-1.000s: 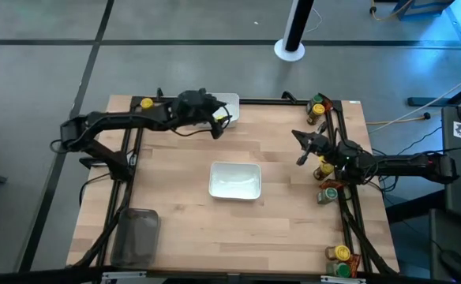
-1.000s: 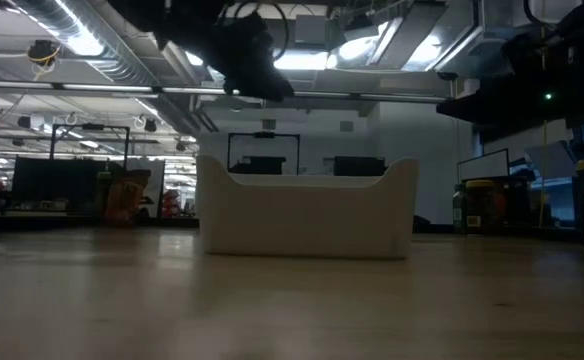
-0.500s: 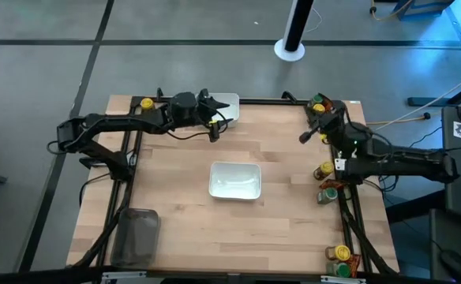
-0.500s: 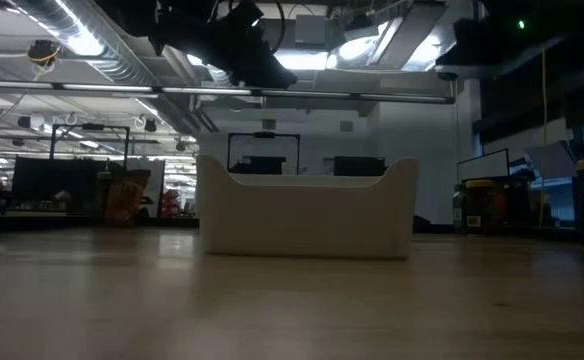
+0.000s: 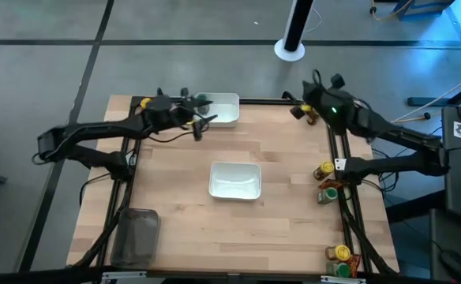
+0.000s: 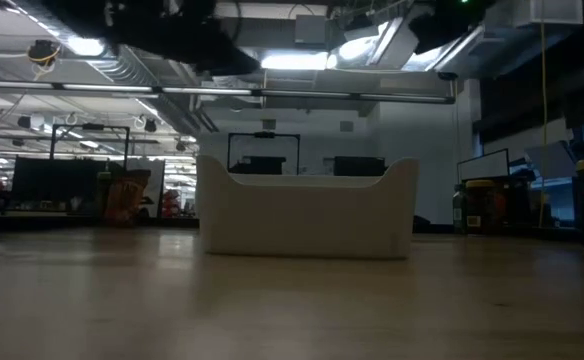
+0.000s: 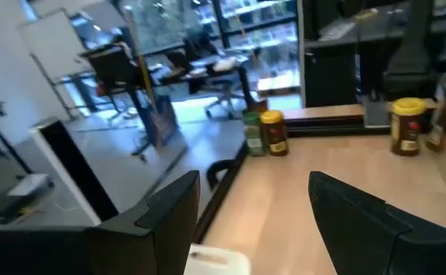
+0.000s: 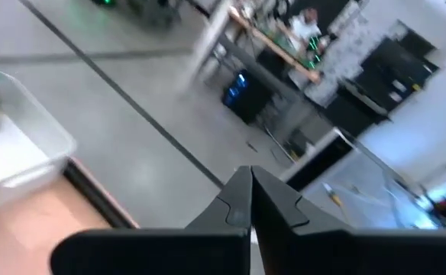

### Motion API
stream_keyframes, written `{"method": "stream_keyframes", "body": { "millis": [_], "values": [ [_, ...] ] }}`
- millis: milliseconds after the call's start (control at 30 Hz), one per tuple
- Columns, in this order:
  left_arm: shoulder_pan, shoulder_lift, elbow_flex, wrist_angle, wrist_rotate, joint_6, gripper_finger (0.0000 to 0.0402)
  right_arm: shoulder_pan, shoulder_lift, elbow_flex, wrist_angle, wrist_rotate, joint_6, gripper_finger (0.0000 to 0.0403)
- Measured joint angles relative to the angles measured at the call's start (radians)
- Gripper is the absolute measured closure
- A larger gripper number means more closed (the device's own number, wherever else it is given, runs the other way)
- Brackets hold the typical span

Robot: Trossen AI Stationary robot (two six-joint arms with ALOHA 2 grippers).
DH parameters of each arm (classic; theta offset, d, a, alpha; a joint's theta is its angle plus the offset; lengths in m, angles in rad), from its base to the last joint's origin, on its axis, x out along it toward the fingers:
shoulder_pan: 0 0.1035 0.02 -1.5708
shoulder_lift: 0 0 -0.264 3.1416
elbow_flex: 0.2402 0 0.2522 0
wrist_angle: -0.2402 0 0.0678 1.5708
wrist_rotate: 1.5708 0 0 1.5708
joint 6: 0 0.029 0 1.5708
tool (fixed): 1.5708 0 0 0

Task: Sort spices by type
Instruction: Put the top right green seasoning bottle into the top white bin

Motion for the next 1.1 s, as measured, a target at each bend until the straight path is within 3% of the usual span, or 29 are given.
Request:
{"method": "stream_keyframes", "body": {
  "millis": [200,367,700,1100],
  "values": [
    [0.015,-0.159,-0.093,0.038,0.001,0.014,0.0166,-0.155,0.176,0.201,-0.243,-0.042,0.0,0.0393],
    [0.017,-0.213,-0.131,0.068,-0.002,0.006,0.0166,-0.289,0.282,0.294,-0.365,-0.098,0.012,0.0393],
    [0.017,-0.211,-0.135,0.06,-0.001,0.026,0.0166,-0.487,0.391,0.304,-0.459,-0.246,0.093,0.0393],
    [0.017,-0.211,-0.135,0.06,-0.002,0.024,0.0166,-0.577,0.454,0.304,-0.591,-0.407,0.23,0.0393]
  ]
}}
